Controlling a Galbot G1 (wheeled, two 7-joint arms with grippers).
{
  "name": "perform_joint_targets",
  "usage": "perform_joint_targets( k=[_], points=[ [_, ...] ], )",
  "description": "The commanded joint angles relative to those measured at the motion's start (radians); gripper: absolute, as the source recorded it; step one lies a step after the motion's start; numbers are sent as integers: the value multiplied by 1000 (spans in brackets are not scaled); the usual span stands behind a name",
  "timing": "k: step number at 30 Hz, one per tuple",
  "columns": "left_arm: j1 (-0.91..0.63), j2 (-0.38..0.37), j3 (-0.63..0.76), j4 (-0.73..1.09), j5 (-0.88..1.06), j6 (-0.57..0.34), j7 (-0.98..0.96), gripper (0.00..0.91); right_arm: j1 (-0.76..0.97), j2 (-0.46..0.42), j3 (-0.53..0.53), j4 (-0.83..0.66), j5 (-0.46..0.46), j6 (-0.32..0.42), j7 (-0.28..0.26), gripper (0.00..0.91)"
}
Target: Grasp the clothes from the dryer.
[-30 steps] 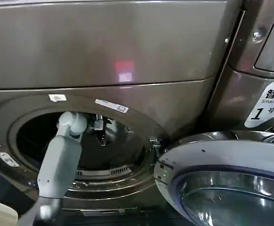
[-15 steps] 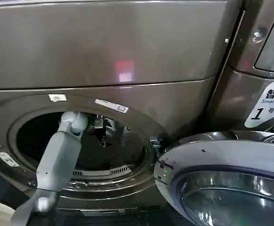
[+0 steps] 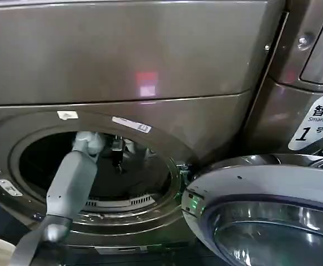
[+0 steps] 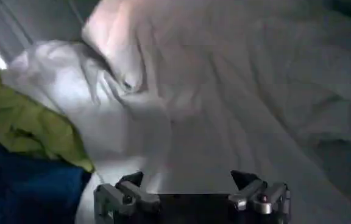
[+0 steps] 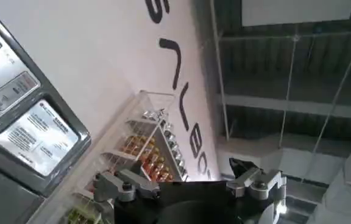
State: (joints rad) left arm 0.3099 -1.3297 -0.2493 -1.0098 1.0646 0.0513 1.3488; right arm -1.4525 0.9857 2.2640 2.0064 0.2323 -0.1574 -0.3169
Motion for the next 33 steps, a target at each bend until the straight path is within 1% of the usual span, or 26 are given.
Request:
perform_joint_targets(
  k=[1,19,21,22,23,24,25,28,30,33],
  points=[
    [-12,-4,23,77,-18,6,0,907,-6,-4,6,-3,1,1,-1,907],
    [-41,4,39,148,-84,25,1,907,-8,-11,3,-1,4,2,-3,907],
    [-42,6,41,149,-93,29,1,853,-8,-10,2,0,4,2,-3,907],
    [-42,6,41,150,-96,29,1,614,-8,-10,2,0,4,2,-3,907],
    [-42,7,42,151,-101,29,1,614,-8,-10,2,1,4,2,-3,907],
    [-42,8,41,151,-103,32,1,546,-9,-10,2,1,4,2,-3,907],
    [-43,8,42,151,-102,31,1,535,-9,-11,2,1,4,2,-3,907],
    [-42,9,41,151,-106,32,1,455,-9,-11,1,2,3,2,-3,907],
    [-42,12,41,151,-110,32,1,432,-8,-11,0,3,3,2,-3,907],
    [-43,13,40,150,-111,33,1,421,-6,-11,-3,4,3,1,-3,907]
  ],
)
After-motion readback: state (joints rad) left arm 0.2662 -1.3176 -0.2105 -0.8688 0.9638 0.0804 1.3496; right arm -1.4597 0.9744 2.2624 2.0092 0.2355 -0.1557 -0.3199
